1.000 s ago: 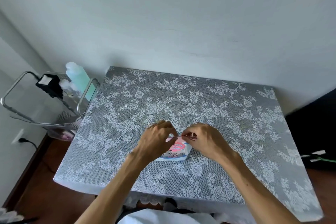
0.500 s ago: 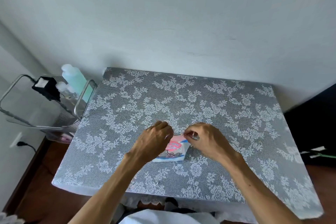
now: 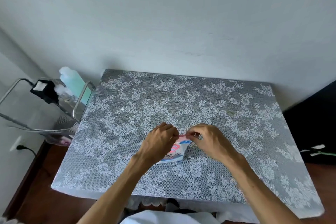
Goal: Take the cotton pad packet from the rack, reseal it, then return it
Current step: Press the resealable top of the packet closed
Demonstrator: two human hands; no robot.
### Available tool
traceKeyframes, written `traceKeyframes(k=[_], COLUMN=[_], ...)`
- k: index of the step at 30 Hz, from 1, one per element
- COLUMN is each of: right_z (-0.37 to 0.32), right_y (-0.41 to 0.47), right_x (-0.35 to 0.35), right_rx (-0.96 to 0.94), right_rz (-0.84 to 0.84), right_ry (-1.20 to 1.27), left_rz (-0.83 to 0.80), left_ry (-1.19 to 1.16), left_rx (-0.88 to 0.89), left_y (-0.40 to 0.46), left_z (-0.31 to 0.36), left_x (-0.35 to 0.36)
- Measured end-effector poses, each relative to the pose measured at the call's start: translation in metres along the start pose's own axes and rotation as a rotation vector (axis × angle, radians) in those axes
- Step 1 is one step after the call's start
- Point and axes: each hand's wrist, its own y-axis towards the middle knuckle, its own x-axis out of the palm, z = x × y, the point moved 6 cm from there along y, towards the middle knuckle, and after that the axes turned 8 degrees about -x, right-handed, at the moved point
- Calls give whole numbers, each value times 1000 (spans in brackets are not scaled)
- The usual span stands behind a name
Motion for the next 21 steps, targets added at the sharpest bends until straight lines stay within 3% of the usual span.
traceKeyframes(k=[13,21], right_z=[7,13], right_y=[-10,-13], right_x=[6,3], right_rx=[79,94], right_rz=[24,44], right_ry=[-55,-81], left_rz=[5,-3], left_ry=[71,32], left_rx=[53,-32], left_y=[-7,-19], left_z=[-4,-30], left_x=[-16,-25])
